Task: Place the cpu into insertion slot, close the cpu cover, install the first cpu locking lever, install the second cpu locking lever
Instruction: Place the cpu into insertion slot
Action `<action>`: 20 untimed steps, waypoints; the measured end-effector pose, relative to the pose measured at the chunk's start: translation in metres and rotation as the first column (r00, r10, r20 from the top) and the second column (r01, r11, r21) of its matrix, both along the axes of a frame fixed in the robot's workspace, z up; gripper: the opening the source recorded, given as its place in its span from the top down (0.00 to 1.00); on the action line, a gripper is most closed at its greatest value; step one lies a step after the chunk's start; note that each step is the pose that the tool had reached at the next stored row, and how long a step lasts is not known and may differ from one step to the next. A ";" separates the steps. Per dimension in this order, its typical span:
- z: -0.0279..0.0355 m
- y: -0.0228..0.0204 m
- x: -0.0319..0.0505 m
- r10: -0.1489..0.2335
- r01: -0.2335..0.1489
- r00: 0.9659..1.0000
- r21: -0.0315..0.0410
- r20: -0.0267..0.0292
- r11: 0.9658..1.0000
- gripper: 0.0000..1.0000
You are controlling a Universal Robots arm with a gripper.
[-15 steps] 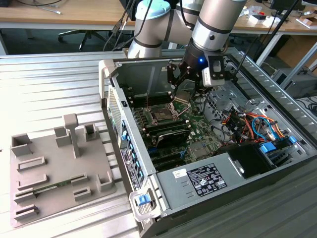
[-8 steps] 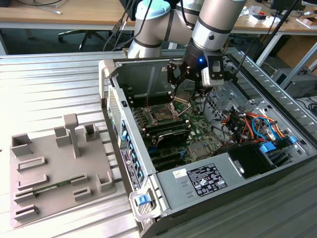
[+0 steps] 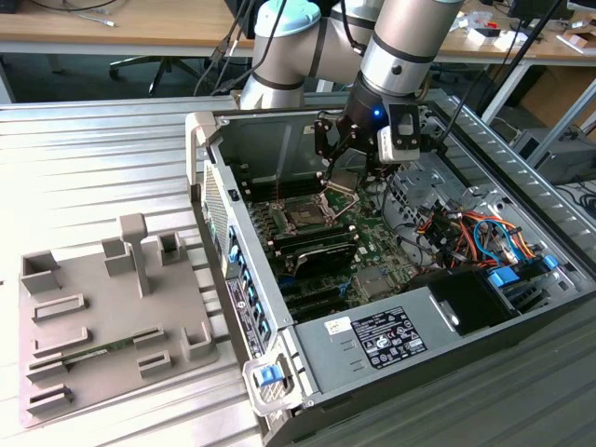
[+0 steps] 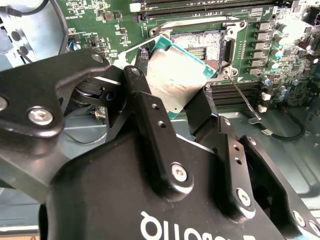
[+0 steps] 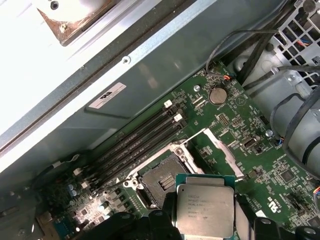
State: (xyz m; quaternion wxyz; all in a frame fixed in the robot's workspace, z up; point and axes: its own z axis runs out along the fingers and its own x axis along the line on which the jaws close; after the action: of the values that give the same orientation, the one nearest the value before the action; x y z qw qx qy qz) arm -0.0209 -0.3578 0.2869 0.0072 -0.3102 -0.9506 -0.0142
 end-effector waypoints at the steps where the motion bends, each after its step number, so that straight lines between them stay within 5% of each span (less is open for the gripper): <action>1: 0.0000 0.0000 0.0000 -0.003 0.003 1.000 0.000 0.000 1.000 0.45; 20: -0.0002 0.0000 0.0003 -0.062 0.062 0.998 0.000 0.000 0.998 0.45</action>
State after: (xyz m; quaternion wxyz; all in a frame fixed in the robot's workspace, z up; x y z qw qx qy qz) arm -0.0206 -0.3578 0.2867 0.0067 -0.3396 -0.9404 -0.0144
